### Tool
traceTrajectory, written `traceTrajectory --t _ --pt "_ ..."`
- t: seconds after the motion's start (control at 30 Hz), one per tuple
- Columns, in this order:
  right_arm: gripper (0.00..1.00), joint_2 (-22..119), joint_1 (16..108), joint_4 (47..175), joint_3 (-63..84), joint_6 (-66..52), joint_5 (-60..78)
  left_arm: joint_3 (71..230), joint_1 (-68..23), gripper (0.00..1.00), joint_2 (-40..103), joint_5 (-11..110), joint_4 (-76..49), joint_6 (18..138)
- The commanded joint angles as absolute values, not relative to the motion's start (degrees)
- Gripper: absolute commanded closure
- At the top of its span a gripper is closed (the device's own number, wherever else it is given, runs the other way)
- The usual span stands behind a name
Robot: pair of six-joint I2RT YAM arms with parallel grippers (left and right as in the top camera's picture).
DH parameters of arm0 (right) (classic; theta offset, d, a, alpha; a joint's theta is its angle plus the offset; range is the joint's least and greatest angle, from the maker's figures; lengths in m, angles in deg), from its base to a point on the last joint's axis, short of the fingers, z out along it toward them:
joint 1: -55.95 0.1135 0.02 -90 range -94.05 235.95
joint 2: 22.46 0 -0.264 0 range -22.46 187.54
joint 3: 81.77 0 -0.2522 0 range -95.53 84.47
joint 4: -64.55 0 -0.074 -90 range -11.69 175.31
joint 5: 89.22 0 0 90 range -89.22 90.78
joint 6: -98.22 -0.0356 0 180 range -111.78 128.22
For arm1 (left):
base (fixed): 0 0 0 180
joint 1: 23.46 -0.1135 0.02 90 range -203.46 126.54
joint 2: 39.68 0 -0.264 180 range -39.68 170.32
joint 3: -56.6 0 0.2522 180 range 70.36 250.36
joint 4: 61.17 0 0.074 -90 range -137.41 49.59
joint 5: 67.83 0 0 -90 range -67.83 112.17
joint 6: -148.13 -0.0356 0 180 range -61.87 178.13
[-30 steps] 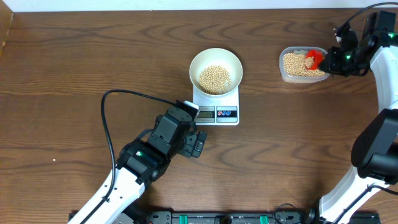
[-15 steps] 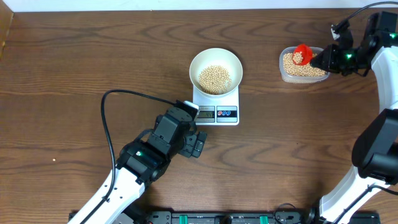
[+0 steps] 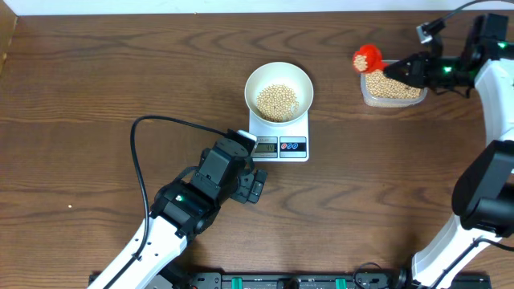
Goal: Scoop item into bowl and weigh 50g on scale
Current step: 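Scoop a small amount of soybeans with the right gripper, then carry the scoop with the right gripper over the bowl and tip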
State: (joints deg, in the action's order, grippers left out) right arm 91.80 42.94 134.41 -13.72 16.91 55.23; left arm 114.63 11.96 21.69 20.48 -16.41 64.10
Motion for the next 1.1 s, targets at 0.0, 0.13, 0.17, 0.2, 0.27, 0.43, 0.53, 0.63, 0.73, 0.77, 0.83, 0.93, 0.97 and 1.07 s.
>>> traceTrajectory --t 0.0,0.13,0.17,0.2,0.27,0.43,0.53,0.63,0.73,0.77,0.83,0.93,0.97,1.07 --pt "0.99 89.9 45.7 134.1 -13.8 18.6 58.6 115.0 12.1 0.05 21.8 20.0 -16.4 64.0" --pt "0.99 89.0 48.7 132.7 -13.8 18.6 58.6 115.0 12.1 0.05 21.8 20.0 -16.5 64.0" --pt "0.99 88.6 49.5 132.3 -13.8 18.6 58.6 115.0 12.1 0.05 21.8 20.0 -16.4 64.0" --pt "0.99 88.2 50.2 131.9 -13.8 18.6 58.5 115.0 12.1 0.05 21.8 20.0 -16.4 64.0" --pt "0.99 87.3 51.9 131.2 -13.8 18.6 58.3 115.0 12.1 0.05 21.8 20.0 -16.4 64.0" --pt "0.99 86.0 56.3 130.6 -13.8 18.6 55.6 115.0 12.1 0.05 21.8 20.0 -16.4 64.0" --pt "0.99 85.9 59.3 130.6 -13.8 18.6 52.0 115.0 12.1 0.05 21.8 20.0 -16.4 64.0" --pt "0.99 85.9 62.7 130.5 -13.8 18.6 47.8 115.0 12.1 0.05 21.8 20.0 -16.4 64.0" --pt "0.99 85.9 65.0 130.5 -13.8 18.6 45.2 115.0 12.1 0.05 21.8 20.0 -16.5 64.0" --pt "0.99 85.9 65.7 130.6 -13.8 18.6 44.1 115.0 12.1 0.05 21.8 20.0 -16.4 64.0" --pt "0.99 85.9 66.8 130.6 -13.8 18.6 41.9 115.0 12.1 0.05 21.8 20.0 -16.4 64.0" --pt "0.99 85.9 68.4 130.6 -13.8 18.6 38.6 115.0 12.1 0.05 21.8 20.0 -16.4 64.0" --pt "0.99 85.9 69.0 130.6 -13.8 18.6 37.0 115.0 12.1 0.05 21.8 20.0 -16.4 64.0" --pt "0.99 85.9 70.4 130.6 -13.8 18.6 32.9 115.0 12.1 0.05 21.8 20.0 -16.4 64.0"
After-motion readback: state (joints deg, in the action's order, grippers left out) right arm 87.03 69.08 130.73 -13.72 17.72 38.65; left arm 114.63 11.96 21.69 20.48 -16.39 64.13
